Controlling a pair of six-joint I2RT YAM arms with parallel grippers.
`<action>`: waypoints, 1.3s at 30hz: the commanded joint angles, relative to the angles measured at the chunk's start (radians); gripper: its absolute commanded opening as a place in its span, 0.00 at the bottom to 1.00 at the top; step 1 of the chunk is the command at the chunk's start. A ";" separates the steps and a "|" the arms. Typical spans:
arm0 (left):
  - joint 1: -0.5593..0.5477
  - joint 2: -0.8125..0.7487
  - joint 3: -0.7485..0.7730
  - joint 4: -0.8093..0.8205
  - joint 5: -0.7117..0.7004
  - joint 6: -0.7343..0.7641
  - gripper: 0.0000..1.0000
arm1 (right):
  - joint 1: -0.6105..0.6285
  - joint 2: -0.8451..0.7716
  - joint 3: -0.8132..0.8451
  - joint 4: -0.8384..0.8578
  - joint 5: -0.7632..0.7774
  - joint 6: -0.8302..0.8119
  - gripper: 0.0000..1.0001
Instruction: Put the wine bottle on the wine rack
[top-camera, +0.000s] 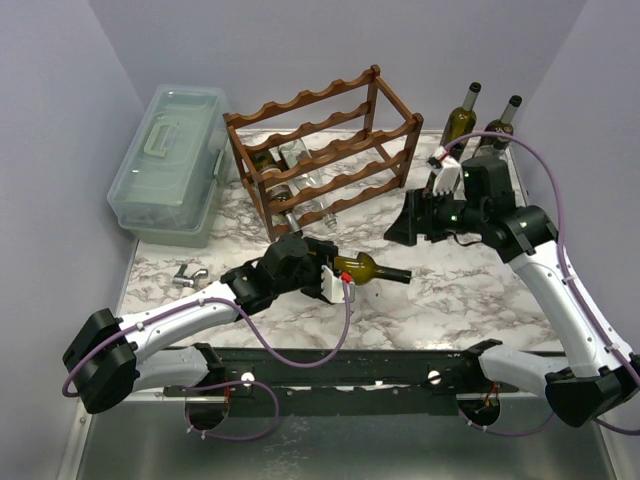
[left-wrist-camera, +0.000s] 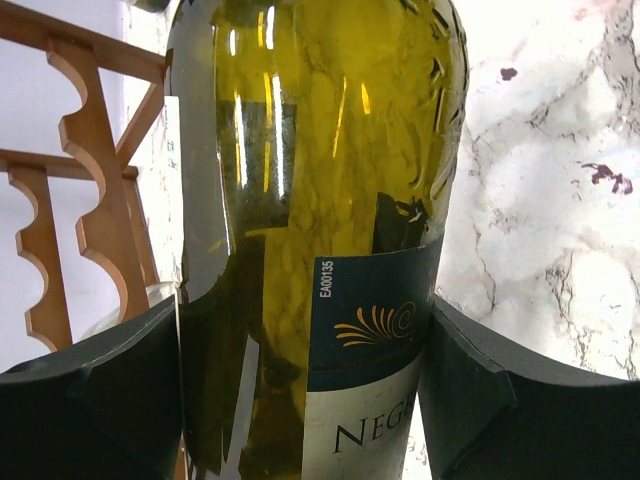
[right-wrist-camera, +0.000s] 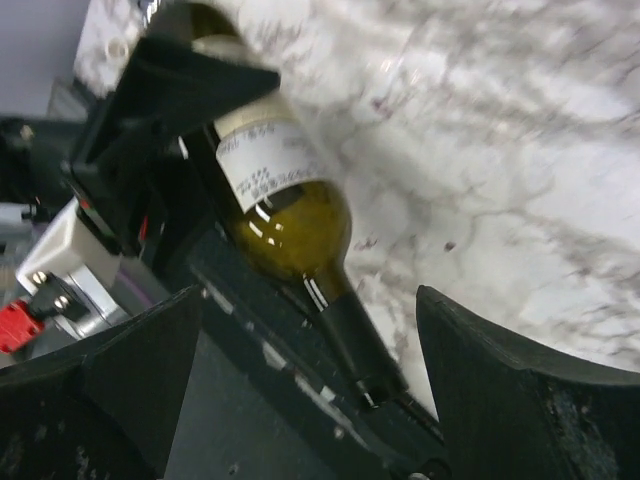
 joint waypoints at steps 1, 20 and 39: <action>-0.002 -0.030 0.052 0.045 0.075 0.061 0.00 | 0.093 0.029 -0.101 -0.022 -0.089 -0.013 0.91; -0.002 -0.038 0.057 0.010 0.102 0.075 0.00 | 0.247 0.250 -0.184 -0.005 -0.129 -0.004 0.59; -0.002 -0.024 0.062 -0.014 0.088 0.088 0.00 | 0.285 0.218 -0.227 0.022 -0.145 -0.016 0.62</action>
